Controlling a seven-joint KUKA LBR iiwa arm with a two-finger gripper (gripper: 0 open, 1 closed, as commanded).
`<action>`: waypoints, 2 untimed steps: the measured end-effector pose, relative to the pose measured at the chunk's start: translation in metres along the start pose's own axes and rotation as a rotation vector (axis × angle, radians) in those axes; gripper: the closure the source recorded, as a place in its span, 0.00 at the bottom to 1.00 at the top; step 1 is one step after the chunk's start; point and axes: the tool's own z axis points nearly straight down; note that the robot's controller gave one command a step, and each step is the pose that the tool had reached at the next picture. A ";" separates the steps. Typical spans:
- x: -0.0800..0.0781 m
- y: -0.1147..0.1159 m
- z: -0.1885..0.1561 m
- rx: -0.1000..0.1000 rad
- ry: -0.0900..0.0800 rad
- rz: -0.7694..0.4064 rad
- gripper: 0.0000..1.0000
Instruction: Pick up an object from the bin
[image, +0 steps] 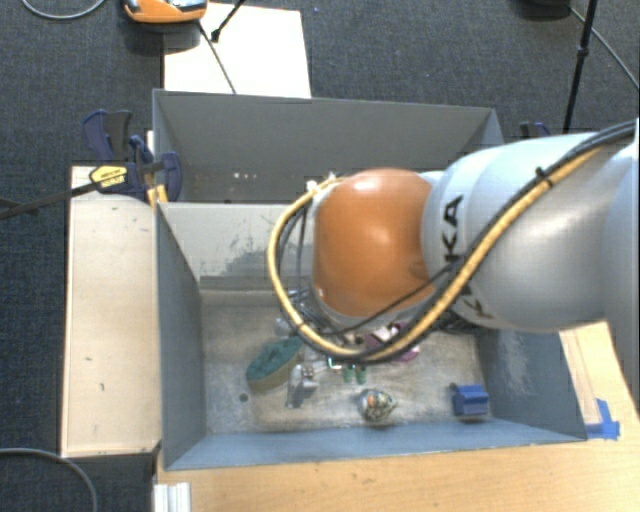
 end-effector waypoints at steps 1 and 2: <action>-0.039 -0.034 0.127 -0.004 -0.015 0.101 0.00; -0.040 -0.033 0.124 -0.006 -0.020 0.102 1.00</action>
Offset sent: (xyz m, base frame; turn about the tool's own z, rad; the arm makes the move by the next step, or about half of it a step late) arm 0.0352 -0.0336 -0.1283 0.0948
